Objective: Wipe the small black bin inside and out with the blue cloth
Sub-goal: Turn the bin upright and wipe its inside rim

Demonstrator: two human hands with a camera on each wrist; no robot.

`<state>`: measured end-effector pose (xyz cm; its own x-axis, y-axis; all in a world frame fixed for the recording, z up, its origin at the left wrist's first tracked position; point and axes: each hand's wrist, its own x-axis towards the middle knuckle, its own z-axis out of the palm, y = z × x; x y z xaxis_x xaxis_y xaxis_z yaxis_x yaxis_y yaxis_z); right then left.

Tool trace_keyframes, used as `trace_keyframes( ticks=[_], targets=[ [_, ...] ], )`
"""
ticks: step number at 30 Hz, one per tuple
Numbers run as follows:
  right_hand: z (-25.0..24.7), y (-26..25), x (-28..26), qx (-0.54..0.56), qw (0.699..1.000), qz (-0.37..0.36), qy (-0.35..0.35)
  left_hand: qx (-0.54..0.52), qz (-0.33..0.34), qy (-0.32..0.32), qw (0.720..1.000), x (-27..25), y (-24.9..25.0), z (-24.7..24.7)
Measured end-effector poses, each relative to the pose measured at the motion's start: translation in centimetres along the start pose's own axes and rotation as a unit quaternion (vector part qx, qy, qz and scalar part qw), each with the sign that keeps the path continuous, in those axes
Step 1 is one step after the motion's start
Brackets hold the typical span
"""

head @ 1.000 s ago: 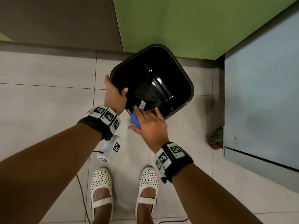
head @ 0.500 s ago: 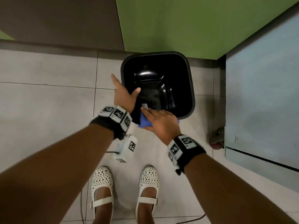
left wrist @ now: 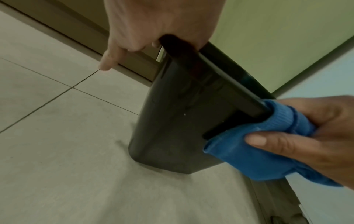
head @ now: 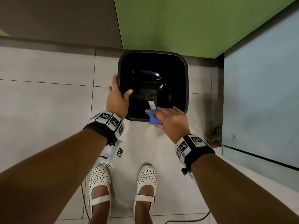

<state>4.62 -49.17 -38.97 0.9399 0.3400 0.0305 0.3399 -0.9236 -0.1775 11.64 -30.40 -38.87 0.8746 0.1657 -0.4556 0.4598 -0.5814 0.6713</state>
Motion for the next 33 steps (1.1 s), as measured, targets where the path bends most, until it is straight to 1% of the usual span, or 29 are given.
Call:
trace_keyframes(
  ticks=[2,4,7,9,12,16,19,21,24,26,29,31,33],
  targets=[
    [0.0,0.3,0.0,-0.029,0.999,0.006,-0.012,-0.022,-0.009,0.012,1.000,-0.2,0.1,0.3],
    [0.0,-0.6,0.5,-0.034,0.999,0.015,-0.029,-0.038,-0.017,0.028,0.999,-0.2,0.3,0.4],
    [-0.1,-3.0,1.5,0.013,0.997,0.011,-0.070,-0.020,-0.009,0.025,0.999,-0.2,0.4,0.5],
    [-0.1,-4.2,2.1,0.045,0.996,0.017,-0.073,0.005,0.002,0.017,1.000,0.0,0.4,0.4],
    [0.0,-4.1,1.8,0.045,0.998,0.024,-0.039,0.031,0.010,0.000,0.999,0.4,0.3,0.1],
    [-0.3,-1.5,0.2,0.021,1.000,0.018,0.007,0.039,0.009,-0.017,0.999,0.7,0.2,-0.1],
    [-0.6,-0.3,-0.3,-0.013,0.998,0.031,0.044,0.023,0.008,-0.009,1.000,0.6,0.0,0.0],
    [-0.5,-1.0,0.0,-0.011,0.996,0.051,0.070,0.013,0.000,0.005,1.000,0.5,0.1,0.2],
    [0.1,-3.6,1.0,0.007,0.994,0.082,0.066,0.023,-0.005,0.016,1.000,0.3,0.4,0.3],
    [0.5,-4.7,1.6,0.005,0.995,0.053,0.085,0.035,0.000,0.012,0.999,0.5,0.5,-0.1],
    [1.1,-4.8,1.2,0.012,0.993,-0.029,0.112,0.067,0.036,0.000,0.997,1.2,0.6,-0.7],
    [1.3,-4.0,0.5,0.022,0.993,-0.047,0.104,0.086,0.073,-0.008,0.994,1.4,1.0,-1.0],
    [1.0,-2.6,-0.2,0.023,0.995,-0.054,0.077,0.103,0.096,-0.010,0.990,1.7,1.6,-1.5]
  ],
)
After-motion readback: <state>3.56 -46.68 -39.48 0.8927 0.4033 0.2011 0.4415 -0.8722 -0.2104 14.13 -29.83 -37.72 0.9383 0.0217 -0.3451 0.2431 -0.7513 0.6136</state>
